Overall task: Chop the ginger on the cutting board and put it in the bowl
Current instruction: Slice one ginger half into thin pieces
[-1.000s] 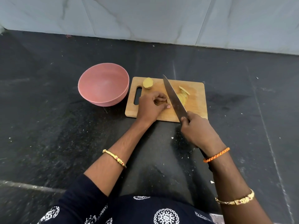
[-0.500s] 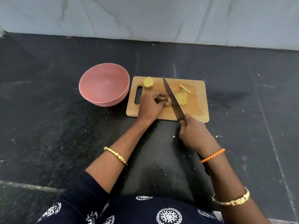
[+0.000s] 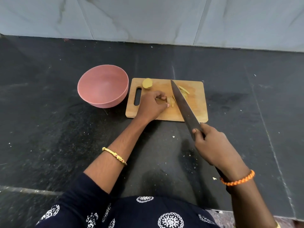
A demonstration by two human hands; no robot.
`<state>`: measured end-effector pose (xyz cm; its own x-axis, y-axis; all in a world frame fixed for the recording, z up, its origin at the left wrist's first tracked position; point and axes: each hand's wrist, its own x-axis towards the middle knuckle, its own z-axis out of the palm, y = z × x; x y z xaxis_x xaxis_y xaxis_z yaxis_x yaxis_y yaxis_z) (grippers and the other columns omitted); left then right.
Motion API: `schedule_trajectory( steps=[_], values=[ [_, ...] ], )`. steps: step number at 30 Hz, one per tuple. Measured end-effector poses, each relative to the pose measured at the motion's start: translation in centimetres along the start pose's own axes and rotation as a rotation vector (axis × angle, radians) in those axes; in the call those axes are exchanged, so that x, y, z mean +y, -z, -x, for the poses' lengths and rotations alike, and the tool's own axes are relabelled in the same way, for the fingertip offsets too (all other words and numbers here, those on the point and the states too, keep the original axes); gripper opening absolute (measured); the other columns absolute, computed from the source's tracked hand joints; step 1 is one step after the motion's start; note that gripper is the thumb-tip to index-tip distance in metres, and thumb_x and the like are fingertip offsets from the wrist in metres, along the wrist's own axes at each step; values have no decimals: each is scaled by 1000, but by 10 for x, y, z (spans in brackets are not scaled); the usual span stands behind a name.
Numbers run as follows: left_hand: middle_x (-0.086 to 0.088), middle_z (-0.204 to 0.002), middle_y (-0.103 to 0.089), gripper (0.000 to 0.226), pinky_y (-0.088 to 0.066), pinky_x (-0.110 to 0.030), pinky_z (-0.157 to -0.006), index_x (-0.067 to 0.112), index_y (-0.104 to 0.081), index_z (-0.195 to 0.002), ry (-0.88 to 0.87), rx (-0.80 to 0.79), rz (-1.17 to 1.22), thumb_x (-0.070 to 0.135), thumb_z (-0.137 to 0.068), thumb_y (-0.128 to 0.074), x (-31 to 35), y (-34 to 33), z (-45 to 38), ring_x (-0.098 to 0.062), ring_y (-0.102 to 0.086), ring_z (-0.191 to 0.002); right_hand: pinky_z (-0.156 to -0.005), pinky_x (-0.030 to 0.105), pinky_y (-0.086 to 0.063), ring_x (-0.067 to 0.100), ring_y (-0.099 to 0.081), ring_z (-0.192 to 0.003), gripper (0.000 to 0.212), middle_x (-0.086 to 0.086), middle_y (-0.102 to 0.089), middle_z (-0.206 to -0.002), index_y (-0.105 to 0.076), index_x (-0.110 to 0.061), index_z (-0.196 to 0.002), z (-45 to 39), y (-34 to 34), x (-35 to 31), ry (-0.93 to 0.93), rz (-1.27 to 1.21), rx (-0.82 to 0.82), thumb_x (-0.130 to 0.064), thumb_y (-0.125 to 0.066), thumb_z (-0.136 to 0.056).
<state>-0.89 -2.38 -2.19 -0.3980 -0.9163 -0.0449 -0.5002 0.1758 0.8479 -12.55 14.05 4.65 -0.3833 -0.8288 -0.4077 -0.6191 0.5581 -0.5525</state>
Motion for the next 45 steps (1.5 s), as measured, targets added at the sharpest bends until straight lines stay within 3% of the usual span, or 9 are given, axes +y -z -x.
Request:
schedule_trajectory(
  steps=[3,7,14,18,25,30,37,41,45],
  values=[
    [7,-97,-62,37,-42,-17,-77,16,-61,-109,35,5,23,16,-75,-76,0,0,-2,1,-50,-74,-69,42,-52,37,-60,-78,21,17,-60,-86,-49,-14,-92,-19,-10,-6,-10,15,21,-30,-37,-98],
    [10,-92,-62,48,-44,-15,-74,17,-56,-114,62,14,24,19,-73,-78,2,0,-4,0,-54,-78,-81,45,-50,38,-59,-90,21,18,-61,-97,-51,-14,-102,-33,-22,-11,-1,52,20,-30,-37,-98],
    [8,-86,-66,50,-45,-12,-70,16,-55,-111,86,25,93,17,-68,-82,4,-1,-3,2,-58,-75,-77,43,-51,35,-59,-85,21,15,-60,-91,-49,-14,-103,-40,-29,-12,-1,77,23,-29,-36,-99],
    [5,-88,-66,55,-43,0,-62,13,-51,-115,80,23,105,13,-68,-82,7,2,-4,4,-57,-73,-78,47,-52,34,-59,-83,19,15,-60,-89,-48,-14,-100,-45,-32,-15,15,95,29,-28,-36,-99],
    [2,-89,-71,52,-40,3,-64,13,-50,-116,75,33,79,10,-73,-78,2,1,-4,8,-58,-75,-71,41,-48,35,-57,-84,8,14,-54,-89,-41,-14,-98,-45,-35,-25,-20,148,50,-21,-36,-98],
    [2,-83,-71,45,-41,-7,-74,12,-53,-112,46,96,74,11,-74,-77,1,-4,-3,0,-62,-79,-70,38,-45,34,-56,-87,9,13,-52,-91,-44,-12,-102,-48,-36,-32,-28,155,58,-16,-40,-96],
    [1,-81,-71,38,-38,-4,-70,12,-57,-108,32,118,48,13,-75,-77,1,-6,-3,-2,-64,-80,-71,37,-44,35,-58,-95,21,14,-51,-95,-47,-8,-114,-48,-32,-40,-33,167,42,-13,-44,-94],
    [-2,-81,-72,37,-47,-14,-78,11,-58,-106,27,166,50,11,-74,-77,1,-8,-2,-4,-66,-80,-79,42,-50,36,-59,-97,25,19,-57,-106,-47,-7,-117,-49,-31,-44,-42,153,14,-10,-44,-92],
    [-2,-79,-72,39,-49,-23,-84,10,-59,-105,31,191,61,10,-72,-79,3,-10,-1,-8,-67,-82,-75,38,-46,37,-58,-99,25,19,-57,-107,-47,-5,-118,-48,-29,-45,-31,173,24,-9,-44,-93]
  ],
)
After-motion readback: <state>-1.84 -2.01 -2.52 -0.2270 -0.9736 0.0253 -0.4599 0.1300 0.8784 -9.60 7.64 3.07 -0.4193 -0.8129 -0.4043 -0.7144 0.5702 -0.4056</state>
